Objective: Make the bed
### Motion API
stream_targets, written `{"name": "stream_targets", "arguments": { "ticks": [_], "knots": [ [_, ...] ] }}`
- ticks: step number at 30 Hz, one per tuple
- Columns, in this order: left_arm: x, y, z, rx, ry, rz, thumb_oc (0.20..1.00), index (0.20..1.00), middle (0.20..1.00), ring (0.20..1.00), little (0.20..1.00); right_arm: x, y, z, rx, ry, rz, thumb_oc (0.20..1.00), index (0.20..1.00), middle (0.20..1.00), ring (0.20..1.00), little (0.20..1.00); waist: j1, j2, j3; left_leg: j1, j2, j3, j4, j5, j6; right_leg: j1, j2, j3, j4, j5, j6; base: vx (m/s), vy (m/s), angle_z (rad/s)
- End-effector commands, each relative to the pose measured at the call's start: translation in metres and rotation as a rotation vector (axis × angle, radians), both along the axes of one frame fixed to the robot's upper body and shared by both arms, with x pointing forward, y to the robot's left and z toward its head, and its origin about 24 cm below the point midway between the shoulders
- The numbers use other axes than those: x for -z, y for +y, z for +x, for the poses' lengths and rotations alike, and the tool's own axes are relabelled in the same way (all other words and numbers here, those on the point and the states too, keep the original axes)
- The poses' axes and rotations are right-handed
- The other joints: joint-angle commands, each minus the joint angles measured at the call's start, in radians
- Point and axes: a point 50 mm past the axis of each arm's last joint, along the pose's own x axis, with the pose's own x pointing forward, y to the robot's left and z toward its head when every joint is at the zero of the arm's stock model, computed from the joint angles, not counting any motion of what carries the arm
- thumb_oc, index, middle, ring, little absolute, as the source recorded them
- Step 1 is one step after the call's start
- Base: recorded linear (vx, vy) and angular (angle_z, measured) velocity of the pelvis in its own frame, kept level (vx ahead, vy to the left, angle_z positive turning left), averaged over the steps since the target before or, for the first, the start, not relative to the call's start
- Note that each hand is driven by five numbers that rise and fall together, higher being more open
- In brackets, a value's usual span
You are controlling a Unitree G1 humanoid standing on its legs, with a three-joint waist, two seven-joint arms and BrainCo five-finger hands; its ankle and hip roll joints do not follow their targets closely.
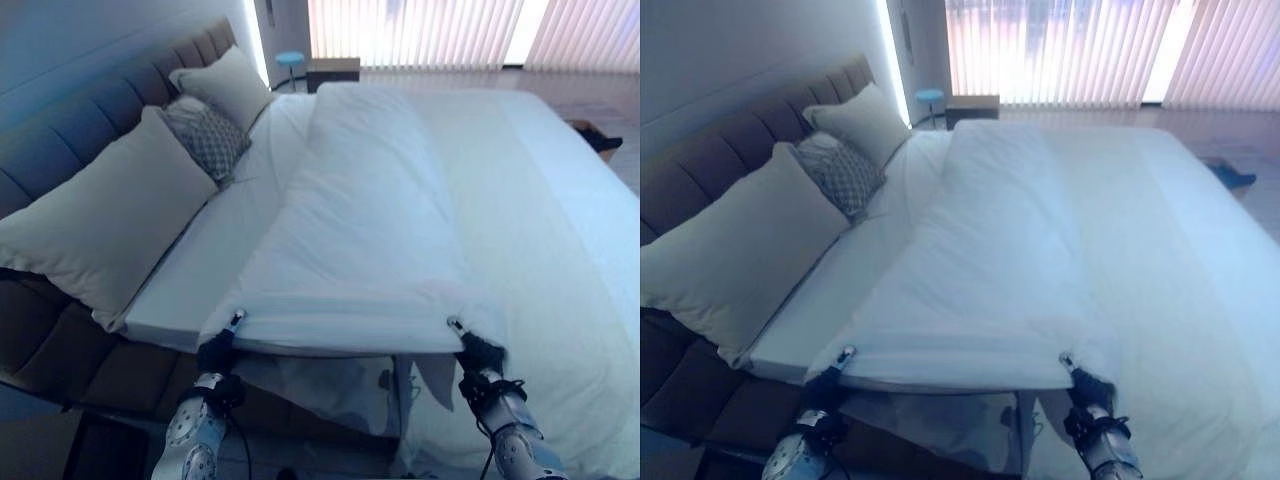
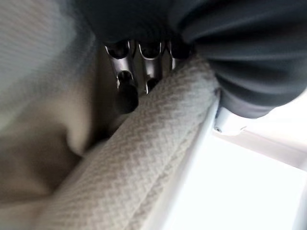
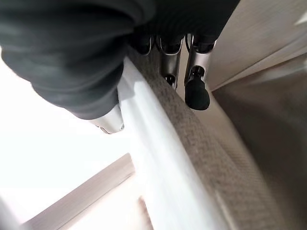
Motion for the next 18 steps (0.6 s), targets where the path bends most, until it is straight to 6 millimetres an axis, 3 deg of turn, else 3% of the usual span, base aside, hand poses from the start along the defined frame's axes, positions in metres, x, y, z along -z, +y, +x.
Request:
{"name": "stream_targets", "arguments": {
  "ticks": [1,2,3,7,8,12,18],
  "knots": [
    [-0.069,0.073,0.019,-0.236,-0.306,0.154,0.2,0.2,0.2,0.2,0.2,-0.048,-0.049,0.03,0.157,-0.185,-0.121,0.2,0.2,0.2,0.2,0.2,0.023,0.002,0.155,-0.052,0.006,-0.034,0.035,-0.056,0.03,-0.049,0.012,0.126,-0.236,0.263,0.13,-0.23,-0.169,-0.12],
    [-0.071,0.072,0.024,-0.236,-0.316,0.152,0.2,0.2,0.2,0.2,0.2,-0.052,-0.048,0.036,0.147,-0.199,-0.128,0.2,0.2,0.2,0.2,0.2,0.046,0.001,0.173,-0.087,0.017,-0.045,0.073,-0.081,0.018,-0.037,0.007,0.11,-0.25,0.223,0.136,-0.21,-0.155,0.18],
    [-0.076,0.069,0.032,-0.218,-0.328,0.162,0.2,0.2,0.2,0.2,0.2,-0.055,-0.043,0.044,0.135,-0.207,-0.128,0.2,0.2,0.2,0.2,0.2,0.038,0.001,0.211,-0.138,0.024,-0.038,0.104,-0.084,0.015,-0.091,0.005,0.115,-0.238,0.234,0.13,-0.13,-0.108,0.25],
    [-0.076,0.066,0.045,-0.219,-0.326,0.145,0.2,0.2,0.2,0.2,0.2,-0.085,-0.046,0.074,0.112,-0.272,-0.233,0.2,0.2,0.2,0.2,0.2,0.046,0.003,0.28,-0.284,0.036,-0.031,0.165,-0.062,0.006,-0.21,0.014,0.088,-0.191,0.195,0.109,-0.11,-0.063,-0.08],
    [-0.076,0.066,0.046,-0.219,-0.327,0.145,0.2,0.2,0.2,0.2,0.2,-0.085,-0.046,0.074,0.112,-0.272,-0.233,0.2,0.2,0.2,0.2,0.2,0.046,0.003,0.28,-0.285,0.036,-0.031,0.166,-0.062,0.006,-0.211,0.014,0.088,-0.19,0.195,0.109,-0.05,-0.086,0.07],
    [-0.076,0.062,0.06,-0.254,-0.298,0.151,0.2,0.2,0.2,0.2,0.2,-0.108,-0.047,0.09,0.139,-0.327,-0.288,0.2,0.2,0.2,0.2,0.2,0.014,0.007,0.285,-0.533,0.056,-0.054,0.236,-0.049,-0.01,-0.423,0.001,0.071,-0.12,0.168,0.101,-0.08,-0.117,0.09],
    [-0.075,0.06,0.064,-0.301,-0.286,0.121,0.2,0.2,0.2,0.2,0.2,-0.108,-0.051,0.093,0.188,-0.31,-0.303,0.2,0.2,0.2,0.2,0.2,-0.001,0.003,0.285,-0.752,0.058,-0.067,0.329,-0.061,-0.008,-0.624,-0.029,0.08,-0.031,0.155,0.09,-0.02,-0.041,0.2]
  ]
}}
